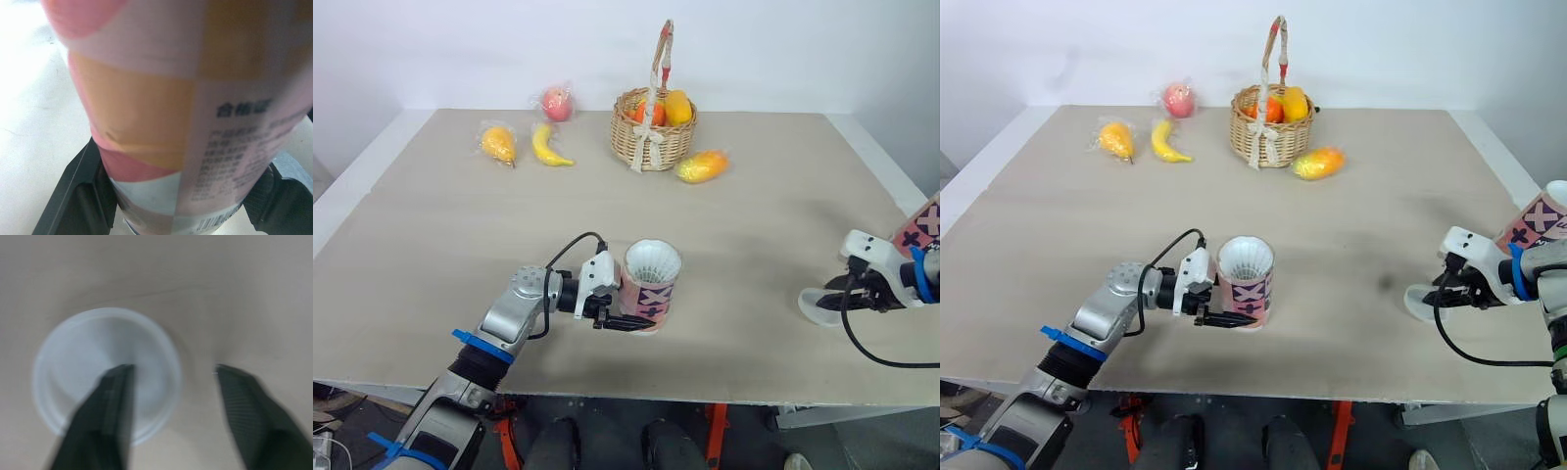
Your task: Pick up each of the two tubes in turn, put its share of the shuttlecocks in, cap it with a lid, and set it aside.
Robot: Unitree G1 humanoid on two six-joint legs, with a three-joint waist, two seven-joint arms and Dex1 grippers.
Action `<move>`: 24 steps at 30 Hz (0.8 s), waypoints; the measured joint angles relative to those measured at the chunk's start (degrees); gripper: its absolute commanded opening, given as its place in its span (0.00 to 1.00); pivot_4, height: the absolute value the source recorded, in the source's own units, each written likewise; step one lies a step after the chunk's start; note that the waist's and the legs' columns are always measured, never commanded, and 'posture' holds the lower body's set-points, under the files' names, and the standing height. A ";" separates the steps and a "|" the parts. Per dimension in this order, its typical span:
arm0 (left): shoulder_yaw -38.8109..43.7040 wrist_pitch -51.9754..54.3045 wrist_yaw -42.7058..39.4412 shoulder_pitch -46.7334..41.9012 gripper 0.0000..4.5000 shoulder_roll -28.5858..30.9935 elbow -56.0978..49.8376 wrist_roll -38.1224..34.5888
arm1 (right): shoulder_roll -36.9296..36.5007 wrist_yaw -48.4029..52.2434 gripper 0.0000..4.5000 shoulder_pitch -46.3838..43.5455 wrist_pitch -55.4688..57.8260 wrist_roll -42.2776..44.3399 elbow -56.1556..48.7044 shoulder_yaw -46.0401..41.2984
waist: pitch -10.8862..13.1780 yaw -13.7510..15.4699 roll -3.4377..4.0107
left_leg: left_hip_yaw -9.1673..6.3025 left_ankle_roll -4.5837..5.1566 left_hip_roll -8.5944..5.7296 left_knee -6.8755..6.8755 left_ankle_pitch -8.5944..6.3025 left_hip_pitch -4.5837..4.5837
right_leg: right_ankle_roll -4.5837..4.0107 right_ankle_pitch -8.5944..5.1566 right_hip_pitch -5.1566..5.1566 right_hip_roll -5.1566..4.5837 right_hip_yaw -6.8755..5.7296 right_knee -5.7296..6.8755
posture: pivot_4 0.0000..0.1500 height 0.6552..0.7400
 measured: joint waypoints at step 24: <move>-0.93 -5.80 -1.92 -1.35 0.64 -0.68 4.69 1.27 | 7.52 5.70 0.01 -16.14 12.21 18.66 -42.15 -2.06 | 0.01 -0.06 0.03 | -0.03 -0.02 0.15 -0.04 -0.01 0.57 | 0.27 -0.20 0.59 0.06 -0.04 -0.03 | 1.00 1.00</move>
